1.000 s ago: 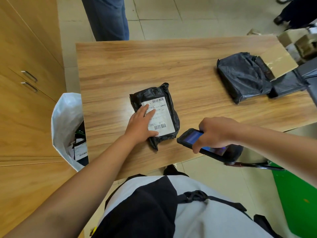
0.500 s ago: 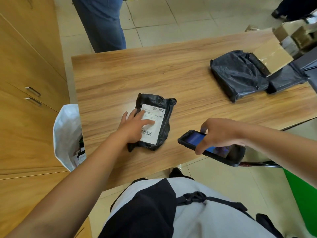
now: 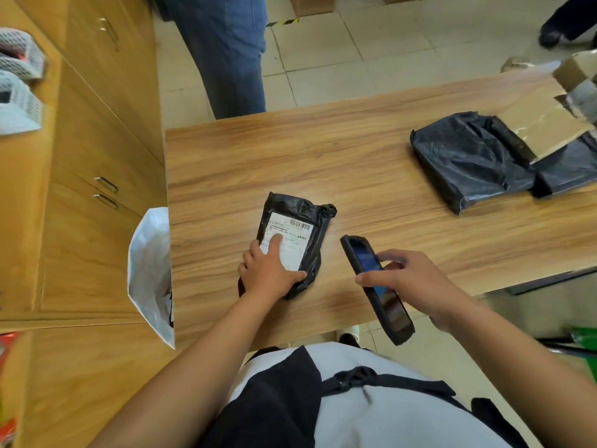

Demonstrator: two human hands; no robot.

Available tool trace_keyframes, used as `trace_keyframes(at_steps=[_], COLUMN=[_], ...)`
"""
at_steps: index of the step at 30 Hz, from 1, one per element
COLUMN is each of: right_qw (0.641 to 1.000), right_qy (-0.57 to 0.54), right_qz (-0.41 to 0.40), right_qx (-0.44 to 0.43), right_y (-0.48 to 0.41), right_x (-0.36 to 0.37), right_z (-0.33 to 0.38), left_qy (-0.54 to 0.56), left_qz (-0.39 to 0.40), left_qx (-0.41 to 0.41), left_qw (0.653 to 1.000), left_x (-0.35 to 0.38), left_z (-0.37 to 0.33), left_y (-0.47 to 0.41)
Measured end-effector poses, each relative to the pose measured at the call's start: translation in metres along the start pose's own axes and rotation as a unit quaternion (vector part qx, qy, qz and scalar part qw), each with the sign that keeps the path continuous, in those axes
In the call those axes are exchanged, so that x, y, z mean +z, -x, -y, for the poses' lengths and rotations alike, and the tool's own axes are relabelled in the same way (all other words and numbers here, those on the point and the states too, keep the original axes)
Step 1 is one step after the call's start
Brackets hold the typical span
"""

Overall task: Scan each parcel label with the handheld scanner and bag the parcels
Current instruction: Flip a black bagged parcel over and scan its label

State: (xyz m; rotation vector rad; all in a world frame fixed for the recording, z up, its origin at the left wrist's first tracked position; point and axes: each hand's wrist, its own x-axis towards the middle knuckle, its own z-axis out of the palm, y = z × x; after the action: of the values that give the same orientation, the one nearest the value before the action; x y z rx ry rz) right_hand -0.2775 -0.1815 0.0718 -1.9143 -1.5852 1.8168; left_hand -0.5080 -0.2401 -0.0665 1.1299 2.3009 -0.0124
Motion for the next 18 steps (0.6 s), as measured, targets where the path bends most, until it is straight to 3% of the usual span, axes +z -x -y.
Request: trace_keyframes(at_steps=[10, 18], right_qw=[0.998, 0.987], right_qy=[0.0, 0.042], right_qz=[0.06, 0.145], right_qx=[-0.033, -0.064], right_y=[-0.019, -0.034], right_x=[0.018, 0.06], right_z=[0.013, 0.038], left_qy=[-0.047, 0.012], left_qz=[0.018, -0.009], left_qx=[-0.033, -0.101], left_qw=[0.998, 0.995], left_x=[0.004, 0.0], left_z=[0.0, 0.073], left_y=[0.015, 0.052])
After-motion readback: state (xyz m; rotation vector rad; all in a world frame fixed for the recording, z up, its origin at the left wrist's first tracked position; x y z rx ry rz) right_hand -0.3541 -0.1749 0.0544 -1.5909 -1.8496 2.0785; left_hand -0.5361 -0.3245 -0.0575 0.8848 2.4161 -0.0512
